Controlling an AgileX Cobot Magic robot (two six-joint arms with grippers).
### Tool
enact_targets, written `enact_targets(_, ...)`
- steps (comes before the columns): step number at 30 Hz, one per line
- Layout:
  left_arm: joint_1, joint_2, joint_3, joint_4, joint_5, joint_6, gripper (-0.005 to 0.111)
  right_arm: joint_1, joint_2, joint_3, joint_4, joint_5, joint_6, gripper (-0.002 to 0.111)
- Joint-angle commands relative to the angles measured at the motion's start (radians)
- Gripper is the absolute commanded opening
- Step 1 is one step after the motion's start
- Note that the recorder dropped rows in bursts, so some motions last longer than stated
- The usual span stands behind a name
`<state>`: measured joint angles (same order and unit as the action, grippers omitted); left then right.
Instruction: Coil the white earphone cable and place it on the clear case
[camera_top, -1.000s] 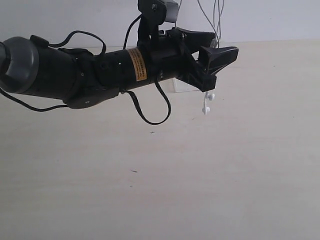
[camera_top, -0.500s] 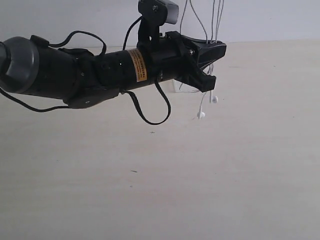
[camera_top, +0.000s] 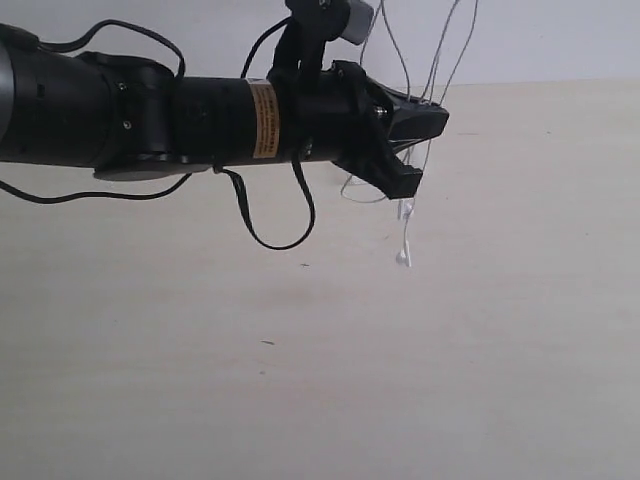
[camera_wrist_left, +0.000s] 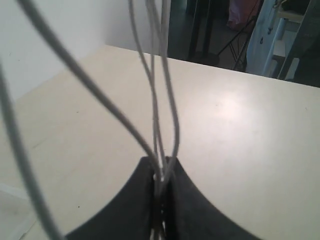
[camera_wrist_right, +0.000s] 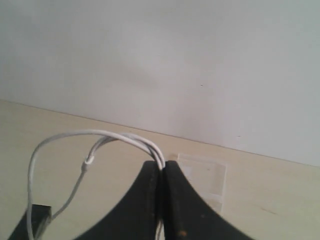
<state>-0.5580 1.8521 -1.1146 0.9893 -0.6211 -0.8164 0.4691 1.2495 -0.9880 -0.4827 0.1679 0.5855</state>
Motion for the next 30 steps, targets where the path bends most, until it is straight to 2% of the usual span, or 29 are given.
enact_targets(1, 0.0, -0.023, -0.003, 0.05, 0.041, -0.044, 0.0, -0.039, -0.017, -0.006, -0.012, 0.016, 0.011, 0.0)
enact_targets(7, 0.0, -0.023, -0.003, -0.005, 0.048, -0.017, 0.003, -0.039, -0.029, -0.006, 0.056, 0.004, 0.011, 0.0)
enact_targets(10, 0.0, -0.023, -0.003, -0.057, 0.044, 0.01, 0.019, -0.039, -0.029, -0.006, 0.063, 0.004, 0.007, 0.0)
enact_targets(14, 0.0, -0.023, -0.003, -0.108, 0.034, 0.058, 0.06, -0.039, -0.029, -0.006, 0.085, -0.001, 0.007, 0.0)
enact_targets(16, 0.0, -0.021, -0.003, -0.112, 0.002, 0.08, 0.073, -0.039, -0.029, -0.006, 0.092, -0.002, 0.007, 0.0)
enact_targets(17, 0.0, -0.017, -0.003, -0.115, -0.018, 0.082, 0.076, -0.039, -0.029, -0.006, 0.094, -0.005, 0.007, 0.0)
enact_targets(23, 0.0, 0.012, -0.023, -0.187, -0.04, 0.11, 0.073, 0.009, -0.029, -0.006, 0.116, -0.022, -0.008, 0.0)
enact_targets(30, 0.0, 0.059, -0.036, -0.182, -0.046, 0.107, 0.073, 0.055, -0.029, -0.006, 0.116, -0.041, -0.034, 0.0)
